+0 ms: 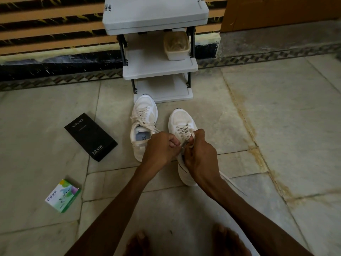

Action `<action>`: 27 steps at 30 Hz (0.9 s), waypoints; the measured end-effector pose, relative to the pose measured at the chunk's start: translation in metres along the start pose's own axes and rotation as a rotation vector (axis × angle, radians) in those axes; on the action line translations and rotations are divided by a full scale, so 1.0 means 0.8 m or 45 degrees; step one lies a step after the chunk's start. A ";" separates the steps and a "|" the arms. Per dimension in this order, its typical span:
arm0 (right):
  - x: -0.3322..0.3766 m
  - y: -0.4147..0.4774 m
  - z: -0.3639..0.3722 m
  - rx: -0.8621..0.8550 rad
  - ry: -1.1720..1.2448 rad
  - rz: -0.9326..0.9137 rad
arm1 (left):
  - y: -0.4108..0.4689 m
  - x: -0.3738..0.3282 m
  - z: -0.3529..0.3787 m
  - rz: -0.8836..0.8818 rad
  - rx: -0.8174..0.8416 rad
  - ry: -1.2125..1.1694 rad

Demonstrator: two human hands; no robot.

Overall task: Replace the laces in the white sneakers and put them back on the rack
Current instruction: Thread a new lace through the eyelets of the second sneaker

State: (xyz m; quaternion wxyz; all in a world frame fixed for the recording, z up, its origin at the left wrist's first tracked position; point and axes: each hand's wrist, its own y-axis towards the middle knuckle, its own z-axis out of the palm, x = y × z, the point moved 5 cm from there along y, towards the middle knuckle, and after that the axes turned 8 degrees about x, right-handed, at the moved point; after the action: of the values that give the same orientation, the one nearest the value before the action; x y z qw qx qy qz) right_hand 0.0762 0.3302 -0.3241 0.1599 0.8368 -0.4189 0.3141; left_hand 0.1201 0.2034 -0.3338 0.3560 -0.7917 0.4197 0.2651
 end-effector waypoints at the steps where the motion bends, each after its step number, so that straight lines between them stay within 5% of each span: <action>1: 0.001 0.000 0.000 0.013 -0.001 0.018 | 0.000 0.000 0.000 0.001 -0.004 -0.002; 27: -0.014 0.003 0.002 -0.111 0.103 0.277 | 0.004 0.009 0.003 0.048 0.076 -0.160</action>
State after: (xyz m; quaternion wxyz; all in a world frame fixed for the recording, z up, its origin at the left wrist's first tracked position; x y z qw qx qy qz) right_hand 0.0698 0.3349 -0.3326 0.1778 0.7654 -0.5136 0.3446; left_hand 0.1205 0.2007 -0.3421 0.4001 -0.7546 0.4190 0.3081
